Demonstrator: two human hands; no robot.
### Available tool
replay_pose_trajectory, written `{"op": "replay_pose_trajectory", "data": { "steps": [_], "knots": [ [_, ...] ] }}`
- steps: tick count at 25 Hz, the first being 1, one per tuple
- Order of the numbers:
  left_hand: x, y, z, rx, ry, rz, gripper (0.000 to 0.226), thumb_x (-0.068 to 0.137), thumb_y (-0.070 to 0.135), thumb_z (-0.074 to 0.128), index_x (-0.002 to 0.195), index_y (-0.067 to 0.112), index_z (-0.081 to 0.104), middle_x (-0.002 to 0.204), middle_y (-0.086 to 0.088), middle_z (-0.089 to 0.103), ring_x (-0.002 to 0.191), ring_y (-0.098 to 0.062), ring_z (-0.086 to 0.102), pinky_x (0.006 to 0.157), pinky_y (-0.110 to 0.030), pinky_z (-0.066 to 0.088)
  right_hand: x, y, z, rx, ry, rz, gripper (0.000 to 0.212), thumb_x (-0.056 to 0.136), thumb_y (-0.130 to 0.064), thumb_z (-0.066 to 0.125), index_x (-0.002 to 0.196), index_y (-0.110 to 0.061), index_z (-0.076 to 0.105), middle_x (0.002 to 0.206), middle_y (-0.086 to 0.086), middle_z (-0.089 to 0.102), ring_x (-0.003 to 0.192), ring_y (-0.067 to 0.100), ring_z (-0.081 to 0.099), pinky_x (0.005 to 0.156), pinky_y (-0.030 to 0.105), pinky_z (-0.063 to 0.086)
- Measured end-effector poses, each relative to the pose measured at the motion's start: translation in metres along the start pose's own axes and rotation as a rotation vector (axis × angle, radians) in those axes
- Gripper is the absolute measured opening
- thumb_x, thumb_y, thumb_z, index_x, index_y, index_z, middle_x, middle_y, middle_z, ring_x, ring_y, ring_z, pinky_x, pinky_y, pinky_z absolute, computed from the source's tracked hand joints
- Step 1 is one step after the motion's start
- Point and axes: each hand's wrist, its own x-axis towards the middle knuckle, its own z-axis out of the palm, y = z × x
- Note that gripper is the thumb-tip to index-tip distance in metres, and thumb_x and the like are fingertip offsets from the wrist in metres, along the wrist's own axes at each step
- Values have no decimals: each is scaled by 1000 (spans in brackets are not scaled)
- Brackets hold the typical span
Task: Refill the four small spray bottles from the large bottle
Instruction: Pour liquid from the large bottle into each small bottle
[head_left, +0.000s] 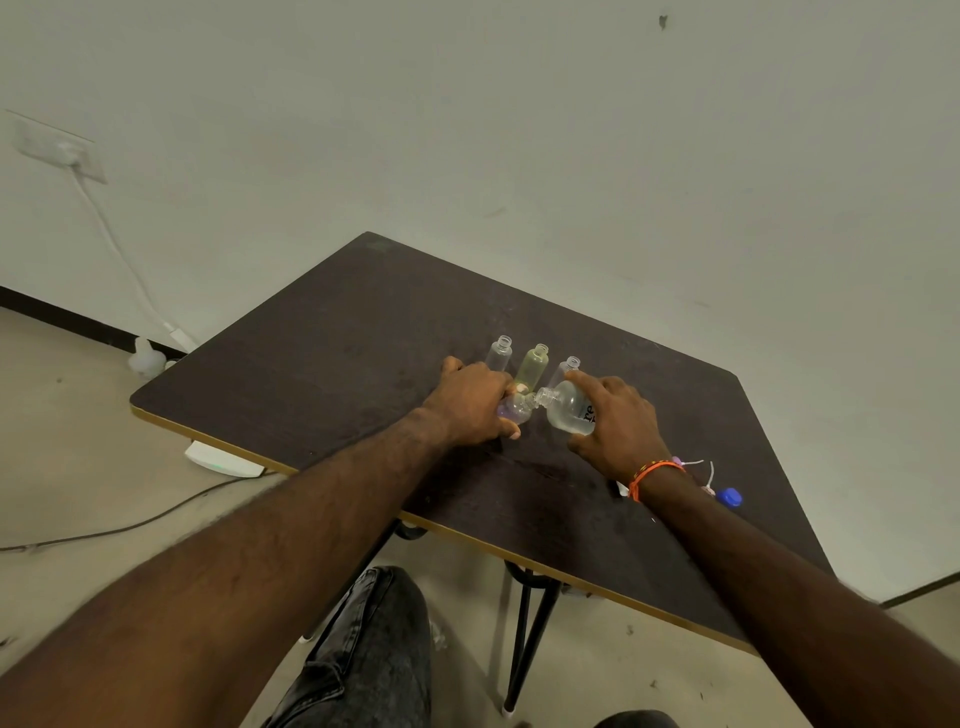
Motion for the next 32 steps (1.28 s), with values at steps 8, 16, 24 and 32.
{"op": "replay_pose_trajectory", "data": {
  "steps": [8,16,24,32],
  "knots": [
    [-1,0,-1,2,-3,-7,51,81,62,77,118,28,65,107,8,69,108,-14,60,107,-46,29,-2,-2,0,52,-16,9,84,74,-32,80,147,-33,39,136,9,54,123,31,50,104,51,43],
    [-4,-2,-1,-20,22,-10,48,80,61,78,114,30,65,102,11,68,104,-13,60,103,-45,29,-3,-5,5,140,-31,47,81,74,-33,79,145,-35,40,130,6,56,117,29,54,97,45,48],
    [-7,-5,-2,-26,42,-27,51,80,63,77,118,30,65,107,10,68,108,-13,58,99,-42,27,-4,-6,4,341,75,61,74,72,-32,81,138,-29,47,127,-1,61,106,16,56,89,31,47],
    [-8,-8,-5,-1,10,-46,58,83,67,72,126,28,63,112,9,68,112,-13,58,105,-44,28,-12,-1,2,600,156,205,73,74,-35,85,133,-24,44,118,-8,58,102,13,59,84,23,45]
  ]
}}
